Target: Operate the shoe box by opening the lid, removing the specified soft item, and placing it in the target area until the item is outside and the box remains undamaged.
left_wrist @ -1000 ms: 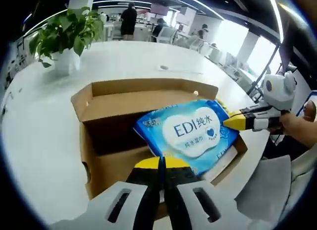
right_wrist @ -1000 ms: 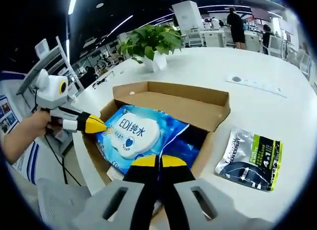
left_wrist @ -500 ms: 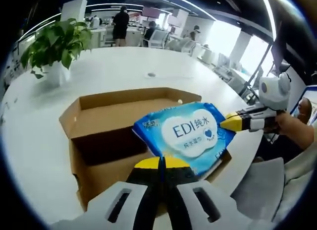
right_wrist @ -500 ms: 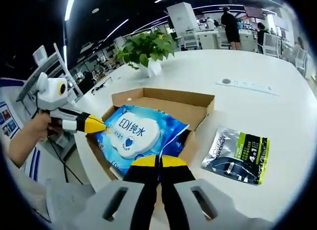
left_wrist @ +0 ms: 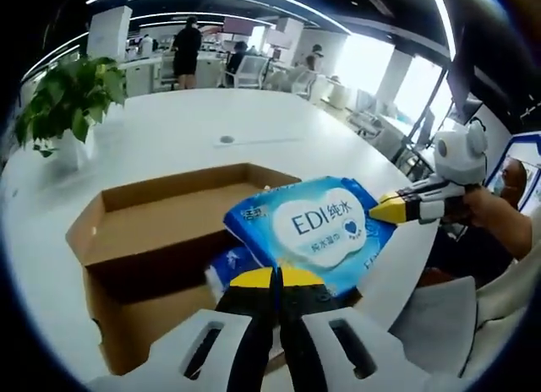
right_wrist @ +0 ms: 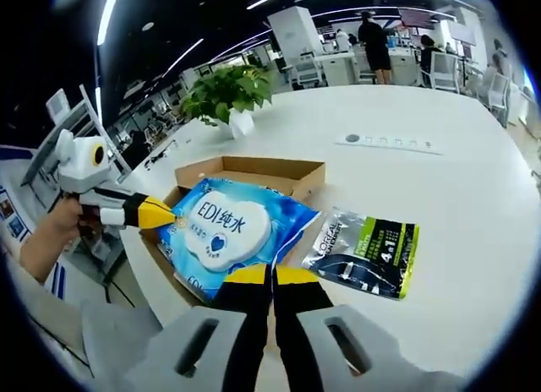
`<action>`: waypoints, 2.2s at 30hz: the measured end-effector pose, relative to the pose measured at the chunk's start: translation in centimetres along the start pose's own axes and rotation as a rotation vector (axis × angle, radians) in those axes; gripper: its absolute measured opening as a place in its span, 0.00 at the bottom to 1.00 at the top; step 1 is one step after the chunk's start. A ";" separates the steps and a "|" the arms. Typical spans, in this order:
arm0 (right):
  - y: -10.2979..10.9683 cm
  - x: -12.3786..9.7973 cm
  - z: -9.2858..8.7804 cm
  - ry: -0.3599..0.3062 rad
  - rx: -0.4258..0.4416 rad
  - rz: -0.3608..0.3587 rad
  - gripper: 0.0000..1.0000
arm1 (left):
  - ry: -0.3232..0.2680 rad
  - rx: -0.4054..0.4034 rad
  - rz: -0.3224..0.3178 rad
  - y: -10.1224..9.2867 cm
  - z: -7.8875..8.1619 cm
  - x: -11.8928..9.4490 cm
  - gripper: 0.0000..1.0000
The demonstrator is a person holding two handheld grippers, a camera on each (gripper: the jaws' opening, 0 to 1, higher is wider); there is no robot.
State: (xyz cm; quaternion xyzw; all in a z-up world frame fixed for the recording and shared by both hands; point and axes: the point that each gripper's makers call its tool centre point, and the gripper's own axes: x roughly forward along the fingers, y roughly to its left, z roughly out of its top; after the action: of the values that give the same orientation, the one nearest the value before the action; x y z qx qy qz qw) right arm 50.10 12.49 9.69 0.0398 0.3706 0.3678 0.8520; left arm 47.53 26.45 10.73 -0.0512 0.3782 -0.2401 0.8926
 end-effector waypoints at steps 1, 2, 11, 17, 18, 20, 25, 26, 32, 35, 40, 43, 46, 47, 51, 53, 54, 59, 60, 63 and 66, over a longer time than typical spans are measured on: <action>-0.3 -0.2 0.0 0.001 0.002 -0.002 0.00 | 0.001 0.004 -0.002 -0.3 0.1 0.2 0.00; -0.6 -0.5 0.0 0.001 0.001 -0.005 0.00 | 0.002 0.009 -0.004 -0.6 0.2 0.4 0.00; -3.5 -2.6 -0.4 0.004 -0.002 -0.042 0.00 | 0.004 0.060 -0.033 -3.2 1.3 2.6 0.00; -5.7 -4.1 -0.9 0.002 0.010 -0.079 0.00 | 0.000 0.087 -0.064 -5.1 2.2 4.3 0.00; -6.1 -4.4 -1.0 0.002 0.013 -0.087 0.00 | 0.000 0.089 -0.066 -5.3 2.2 4.4 0.00; -6.8 -4.9 -1.1 0.000 0.010 -0.100 0.00 | -0.003 0.098 -0.077 -6.1 2.5 5.2 0.00; -8.8 -5.6 -1.2 -0.001 0.011 -0.131 0.00 | -0.012 0.107 -0.101 -7.4 3.1 6.4 0.00; -8.9 -5.7 -1.2 -0.001 0.011 -0.136 0.00 | -0.014 0.111 -0.104 -7.6 3.2 6.9 0.00; -10.1 -5.7 -1.0 0.007 0.004 -0.164 0.00 | -0.019 0.119 -0.116 -7.9 3.9 8.7 0.00; -10.7 -5.3 -0.8 0.013 -0.011 -0.171 0.00 | -0.014 0.116 -0.117 -7.8 4.0 9.5 0.00; -11.8 -4.1 -0.6 0.031 -0.024 -0.171 0.00 | 0.008 0.130 -0.107 -7.4 4.0 10.8 0.00; -12.6 -3.1 -0.7 0.053 -0.041 -0.173 0.00 | 0.044 0.169 -0.091 -6.9 3.6 11.8 0.00; -13.3 -2.2 -0.7 0.066 -0.046 -0.172 0.00 | 0.094 0.267 -0.068 -6.5 3.2 12.8 0.00; -13.5 -2.0 -0.8 0.070 -0.051 -0.171 0.00 | 0.107 0.296 -0.064 -6.4 3.0 13.0 0.00; -14.8 -0.7 -1.0 0.090 -0.064 -0.168 0.00 | 0.160 0.384 -0.044 -6.1 2.5 14.1 0.00; -15.1 -0.3 -1.3 0.098 -0.066 -0.170 0.00 | 0.173 0.396 -0.043 -6.0 2.4 14.6 0.00; -15.1 -0.2 -1.4 0.100 -0.064 -0.171 0.00 | 0.178 0.401 -0.041 -6.0 2.3 14.7 0.00; -15.8 0.7 -1.9 0.104 -0.060 -0.177 0.00 | 0.216 0.476 -0.024 -5.6 2.0 15.6 0.00; -16.1 0.9 -1.9 0.105 -0.061 -0.179 0.00 | 0.222 0.486 -0.022 -5.6 1.9 15.8 0.00; -16.4 1.3 -2.0 0.108 -0.067 -0.190 0.00 | 0.245 0.538 -0.010 -5.4 1.7 16.3 0.00; -17.0 1.8 -2.2 0.108 -0.064 -0.199 0.00 | 0.271 0.608 0.005 -5.3 1.4 16.8 0.00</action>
State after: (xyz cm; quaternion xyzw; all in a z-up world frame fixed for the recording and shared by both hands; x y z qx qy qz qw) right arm 59.66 0.89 1.21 -0.0442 0.4060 0.2947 0.8639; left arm 56.56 13.84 2.24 0.2506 0.4048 -0.3444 0.8091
